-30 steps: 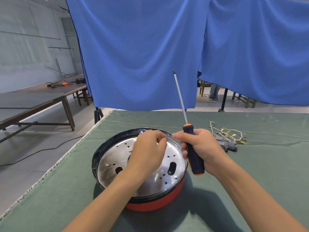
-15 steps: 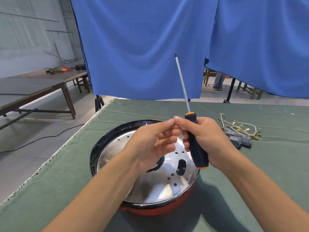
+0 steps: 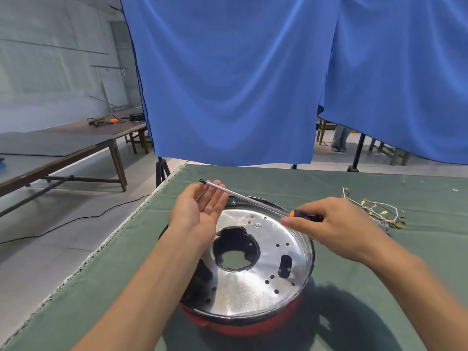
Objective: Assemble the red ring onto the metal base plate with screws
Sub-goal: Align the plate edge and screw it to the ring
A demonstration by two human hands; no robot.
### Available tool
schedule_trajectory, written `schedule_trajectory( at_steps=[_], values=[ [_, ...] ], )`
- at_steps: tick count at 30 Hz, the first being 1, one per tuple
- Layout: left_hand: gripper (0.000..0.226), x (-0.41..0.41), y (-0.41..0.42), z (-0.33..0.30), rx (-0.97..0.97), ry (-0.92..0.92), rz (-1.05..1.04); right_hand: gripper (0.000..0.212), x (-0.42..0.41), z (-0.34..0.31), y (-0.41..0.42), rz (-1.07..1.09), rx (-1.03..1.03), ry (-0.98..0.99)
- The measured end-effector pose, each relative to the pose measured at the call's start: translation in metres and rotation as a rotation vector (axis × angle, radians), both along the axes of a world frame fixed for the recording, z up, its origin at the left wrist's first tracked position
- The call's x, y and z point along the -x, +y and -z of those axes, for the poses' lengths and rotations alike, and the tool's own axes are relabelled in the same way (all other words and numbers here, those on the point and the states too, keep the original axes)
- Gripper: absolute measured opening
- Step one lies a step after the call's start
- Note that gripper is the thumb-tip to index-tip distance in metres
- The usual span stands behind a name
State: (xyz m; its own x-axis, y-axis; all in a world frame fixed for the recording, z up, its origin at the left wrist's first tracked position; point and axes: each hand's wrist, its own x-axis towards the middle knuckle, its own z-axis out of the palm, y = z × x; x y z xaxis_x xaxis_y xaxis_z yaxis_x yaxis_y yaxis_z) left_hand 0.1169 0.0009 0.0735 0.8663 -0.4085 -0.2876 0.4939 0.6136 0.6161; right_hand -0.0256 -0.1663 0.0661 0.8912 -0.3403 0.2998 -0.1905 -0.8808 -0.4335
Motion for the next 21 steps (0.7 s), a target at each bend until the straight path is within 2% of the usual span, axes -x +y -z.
schedule_trajectory(
  at_steps=[8,17,21],
  values=[
    [0.021,-0.002,0.004,-0.001,0.077,0.021,-0.012,0.078,0.002,0.001,-0.001,0.027,0.011,0.038],
    [0.019,-0.001,0.0,0.004,0.018,-0.048,-0.04,0.052,0.008,-0.007,0.005,0.041,0.058,0.052],
    [0.016,-0.002,-0.001,0.006,-0.003,-0.064,-0.051,0.05,0.01,-0.01,0.002,0.078,0.13,0.078]
  ],
)
